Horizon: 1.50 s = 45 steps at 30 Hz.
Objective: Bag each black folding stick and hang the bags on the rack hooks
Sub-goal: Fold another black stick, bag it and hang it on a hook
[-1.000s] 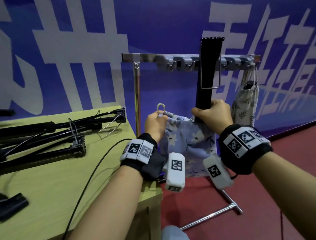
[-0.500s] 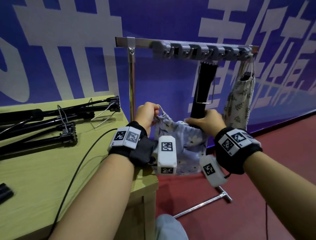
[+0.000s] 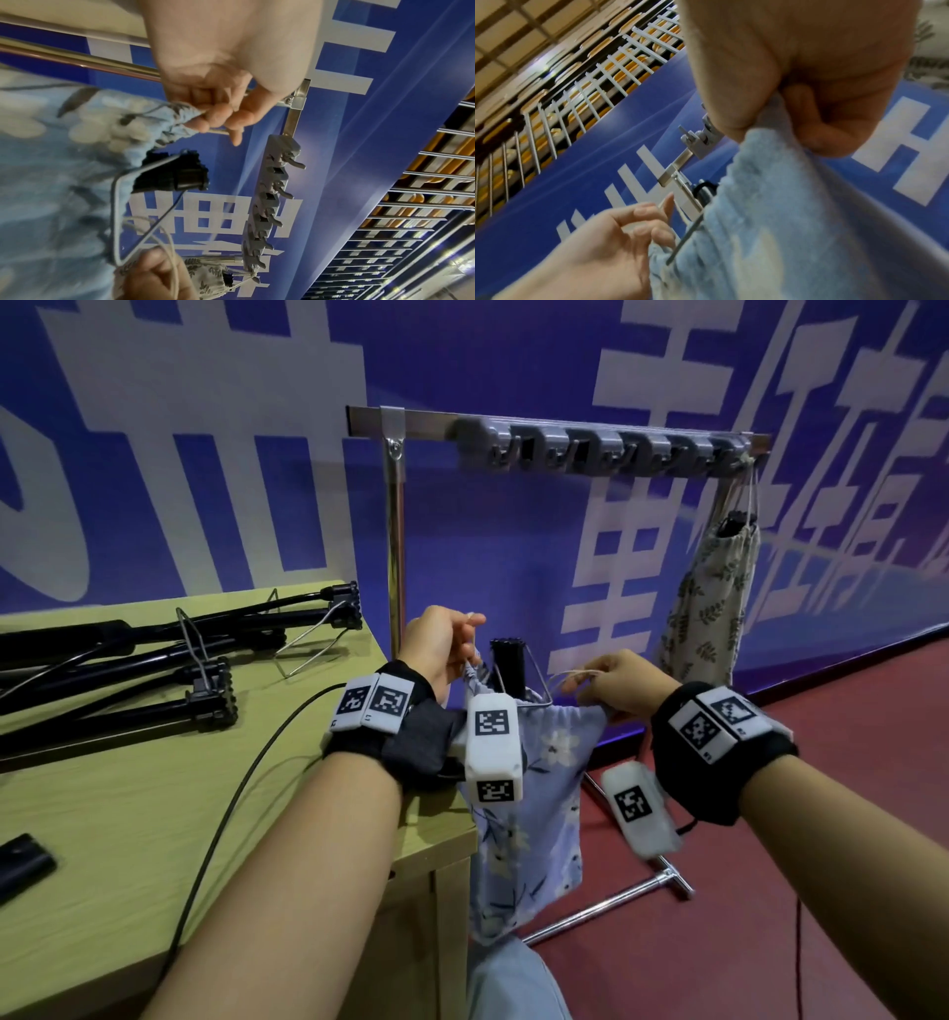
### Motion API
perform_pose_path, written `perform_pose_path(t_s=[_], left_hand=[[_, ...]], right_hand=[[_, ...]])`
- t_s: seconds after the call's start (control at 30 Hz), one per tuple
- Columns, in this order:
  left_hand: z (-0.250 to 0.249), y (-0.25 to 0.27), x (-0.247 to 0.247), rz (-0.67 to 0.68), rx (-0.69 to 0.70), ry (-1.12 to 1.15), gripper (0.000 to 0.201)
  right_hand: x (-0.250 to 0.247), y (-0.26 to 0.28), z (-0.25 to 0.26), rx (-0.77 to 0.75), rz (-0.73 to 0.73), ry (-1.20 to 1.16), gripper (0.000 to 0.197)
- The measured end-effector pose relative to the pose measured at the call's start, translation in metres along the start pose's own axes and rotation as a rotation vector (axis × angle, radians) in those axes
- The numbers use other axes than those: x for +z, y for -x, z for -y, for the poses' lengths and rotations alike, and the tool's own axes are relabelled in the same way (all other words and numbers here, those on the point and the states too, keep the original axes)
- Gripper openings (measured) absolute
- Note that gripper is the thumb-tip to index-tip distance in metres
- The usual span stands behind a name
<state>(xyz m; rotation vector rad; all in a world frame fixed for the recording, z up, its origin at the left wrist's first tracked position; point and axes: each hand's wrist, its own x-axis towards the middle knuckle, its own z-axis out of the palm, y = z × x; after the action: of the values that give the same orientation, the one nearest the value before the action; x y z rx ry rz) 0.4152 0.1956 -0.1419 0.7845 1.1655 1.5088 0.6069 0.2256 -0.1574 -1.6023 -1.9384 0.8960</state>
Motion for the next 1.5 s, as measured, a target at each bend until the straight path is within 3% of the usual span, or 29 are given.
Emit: perform_pose_path(t_s=[0.2, 0.33, 0.5, 0.73, 0.83, 0.97, 1.23, 1.37, 1.5], left_hand=[[-0.003, 0.004, 0.003, 0.07, 0.02, -0.042, 0.024], [-0.001, 0.003, -0.001, -0.019, -0.112, -0.059, 0.028], [0.001, 0.005, -0.001, 0.025, -0.227, -0.194, 0.031], [-0.003, 0.006, 0.004, 0.089, -0.115, -0.137, 0.022], [-0.004, 0.009, 0.004, 0.151, -0.122, -0.158, 0.014], [-0.003, 0.011, 0.007, 0.203, -0.108, -0.23, 0.027], [-0.003, 0.021, 0.012, 0.277, -0.072, -0.395, 0.048], [-0.002, 0.018, 0.012, 0.284, -0.041, -0.395, 0.053], [-0.001, 0.016, 0.011, 0.205, 0.086, -0.332, 0.047]], right_hand=[[-0.01, -0.003, 0.005, 0.125, -0.16, -0.356, 0.019], [-0.014, -0.007, -0.003, 0.225, -0.227, -0.727, 0.023], [-0.008, -0.003, -0.012, 0.234, -0.254, -0.994, 0.019], [-0.008, -0.003, 0.003, 0.026, -0.222, -1.06, 0.025], [-0.009, -0.002, 0.008, -0.069, -0.214, -1.065, 0.039], [-0.006, 0.0, 0.009, -0.146, -0.272, -0.954, 0.044], [-0.001, -0.003, 0.007, -0.145, -0.346, -0.826, 0.022], [0.003, 0.0, 0.012, -0.144, -0.305, -0.812, 0.027], [0.01, 0.003, 0.016, -0.158, -0.212, -0.772, 0.024]])
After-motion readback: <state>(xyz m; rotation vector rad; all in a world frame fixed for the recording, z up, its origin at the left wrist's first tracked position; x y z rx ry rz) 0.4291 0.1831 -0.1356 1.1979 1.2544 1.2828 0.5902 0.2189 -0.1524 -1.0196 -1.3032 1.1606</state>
